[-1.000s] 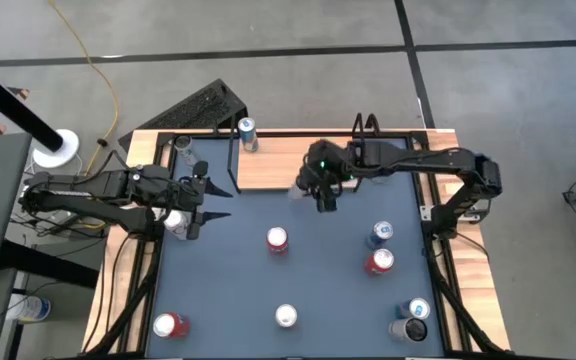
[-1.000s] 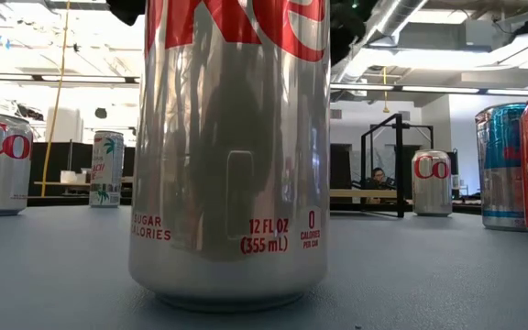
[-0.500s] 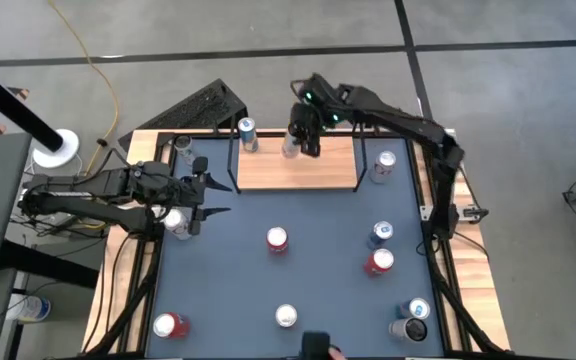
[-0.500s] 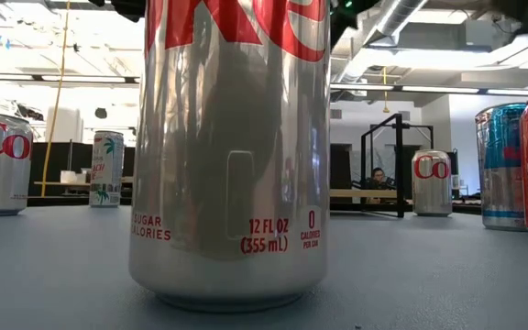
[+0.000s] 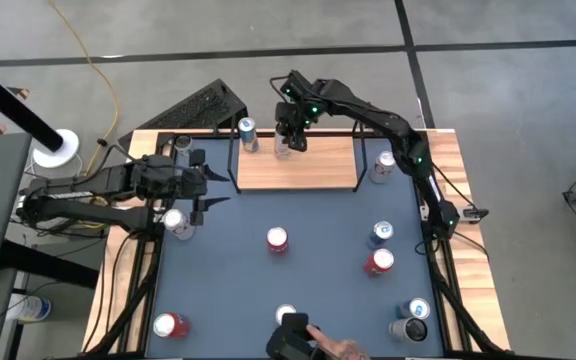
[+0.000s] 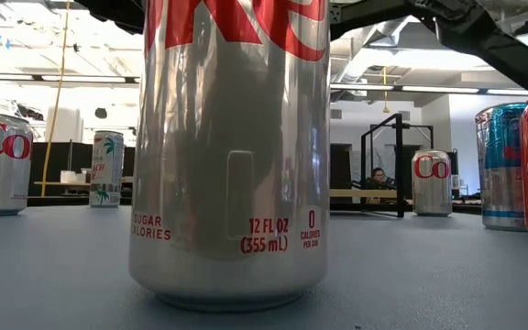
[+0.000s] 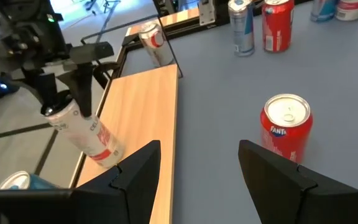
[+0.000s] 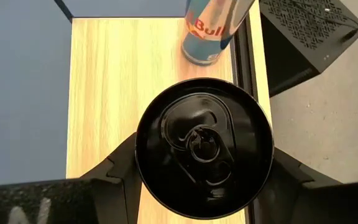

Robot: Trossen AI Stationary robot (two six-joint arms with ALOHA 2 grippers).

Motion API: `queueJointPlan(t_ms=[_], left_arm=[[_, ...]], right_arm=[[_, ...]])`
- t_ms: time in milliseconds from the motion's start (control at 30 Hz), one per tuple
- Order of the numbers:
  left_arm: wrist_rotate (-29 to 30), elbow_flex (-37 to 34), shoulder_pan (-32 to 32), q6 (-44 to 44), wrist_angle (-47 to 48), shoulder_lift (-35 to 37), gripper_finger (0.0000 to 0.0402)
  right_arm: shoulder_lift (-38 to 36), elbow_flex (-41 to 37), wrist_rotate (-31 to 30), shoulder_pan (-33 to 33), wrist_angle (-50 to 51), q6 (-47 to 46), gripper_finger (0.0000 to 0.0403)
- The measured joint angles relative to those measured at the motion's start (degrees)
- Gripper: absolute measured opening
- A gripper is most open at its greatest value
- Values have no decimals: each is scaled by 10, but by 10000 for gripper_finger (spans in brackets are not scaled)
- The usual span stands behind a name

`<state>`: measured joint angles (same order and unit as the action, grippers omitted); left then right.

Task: Place canned beverage on shelf
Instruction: Put the center pink and white soda can onto the shelf

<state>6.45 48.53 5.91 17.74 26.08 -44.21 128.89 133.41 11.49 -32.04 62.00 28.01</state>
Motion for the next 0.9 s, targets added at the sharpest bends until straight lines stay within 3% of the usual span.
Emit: queueJointPlan(t_ms=[267, 600, 900], left_arm=[[-10, 0, 0, -3, 2, 0, 208], [-17, 0, 0, -3, 2, 0, 208], [-17, 0, 0, -5, 3, 0, 209]], right_arm=[[6, 1, 7, 4, 0, 10, 235], [7, 1, -66, 29, -25, -6, 270], [8, 0, -71, 43, -39, 12, 272]])
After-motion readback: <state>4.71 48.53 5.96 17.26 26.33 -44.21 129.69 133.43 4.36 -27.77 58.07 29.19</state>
